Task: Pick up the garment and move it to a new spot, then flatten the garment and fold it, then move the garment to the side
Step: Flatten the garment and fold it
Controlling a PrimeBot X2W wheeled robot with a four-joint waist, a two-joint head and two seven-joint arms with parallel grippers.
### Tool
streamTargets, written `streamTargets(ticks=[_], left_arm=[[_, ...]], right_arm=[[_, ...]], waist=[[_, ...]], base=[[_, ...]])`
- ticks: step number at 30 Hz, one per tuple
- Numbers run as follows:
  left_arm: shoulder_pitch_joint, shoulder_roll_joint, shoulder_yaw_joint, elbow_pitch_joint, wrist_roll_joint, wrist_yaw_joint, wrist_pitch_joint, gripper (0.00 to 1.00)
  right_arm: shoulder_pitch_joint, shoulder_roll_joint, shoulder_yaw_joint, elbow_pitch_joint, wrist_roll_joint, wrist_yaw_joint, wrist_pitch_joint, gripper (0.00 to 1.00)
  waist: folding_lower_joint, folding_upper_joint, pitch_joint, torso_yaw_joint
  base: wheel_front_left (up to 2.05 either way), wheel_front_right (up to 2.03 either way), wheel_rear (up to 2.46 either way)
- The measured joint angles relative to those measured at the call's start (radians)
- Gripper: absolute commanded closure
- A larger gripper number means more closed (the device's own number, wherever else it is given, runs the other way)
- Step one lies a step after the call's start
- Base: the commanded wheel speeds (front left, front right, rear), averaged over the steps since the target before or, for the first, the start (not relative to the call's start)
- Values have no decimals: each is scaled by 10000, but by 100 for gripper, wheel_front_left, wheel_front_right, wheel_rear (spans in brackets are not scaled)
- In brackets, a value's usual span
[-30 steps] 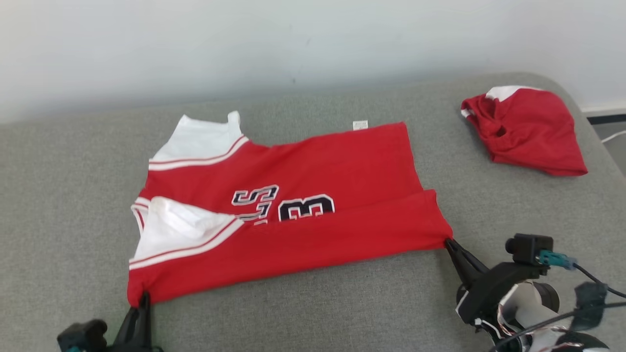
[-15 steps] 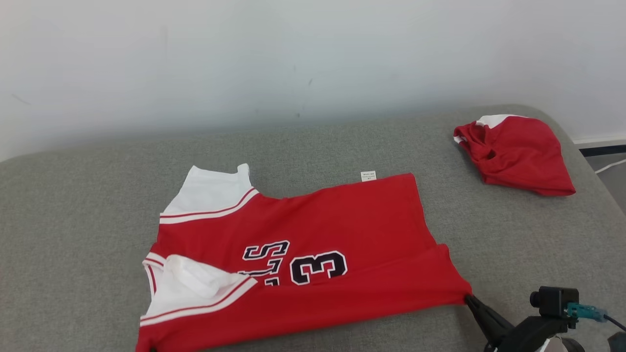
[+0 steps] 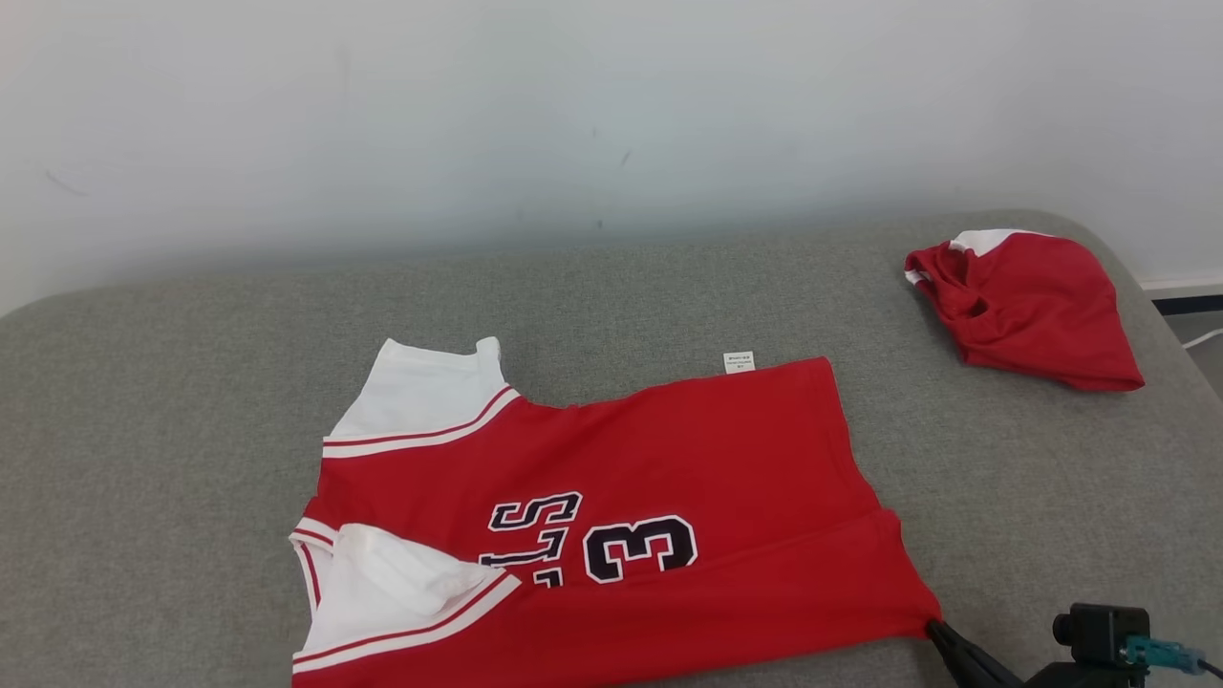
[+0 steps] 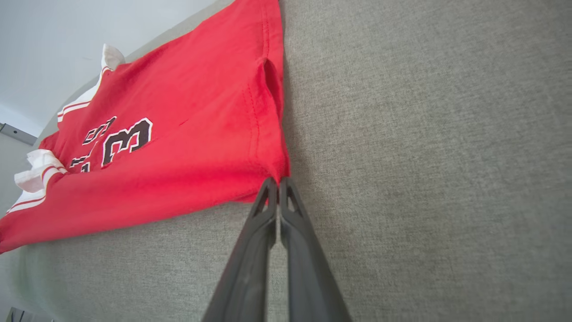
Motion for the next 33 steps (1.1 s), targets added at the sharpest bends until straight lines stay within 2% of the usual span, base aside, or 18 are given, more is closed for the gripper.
streamTargets(ticks=[1,8,13,19,24,30,33], left_arm=[[3,0,-13,0,0,15,0,0],[51,4,73,-629,4,176,0,0],[119,2,161,-1941,115,407,-2,0],[325,4,207,-3613,665,982,-2,0],[480,8,119,-4146,834,1415,-2,0],[256,0,-113,-4128,805,1386,0,0],[-245,2,-63,-3816,809,1062,-2,0]], right_arm=[[64,42,-81,42,-140,-2,-10,0],[104,311,-968,-150,-1168,-2,-481,0],[96,688,-1900,-575,-2169,-2,-834,0],[458,1200,-2951,-982,-3762,-2,-936,0],[952,1743,-4192,-1342,-4953,-2,-966,0],[1320,2230,-4617,-1626,-5737,-2,-968,0],[1300,2330,-4696,-1674,-5975,-2,-966,0]], waist=[[0,0,-2,6],[0,0,-43,57],[0,0,-89,146],[0,0,-163,258],[0,0,-201,319],[0,0,-189,199],[0,1,-145,49]], base=[[0,0,0],[0,0,0],[0,0,0],[0,0,0],[0,0,0],[0,0,0],[0,0,0]])
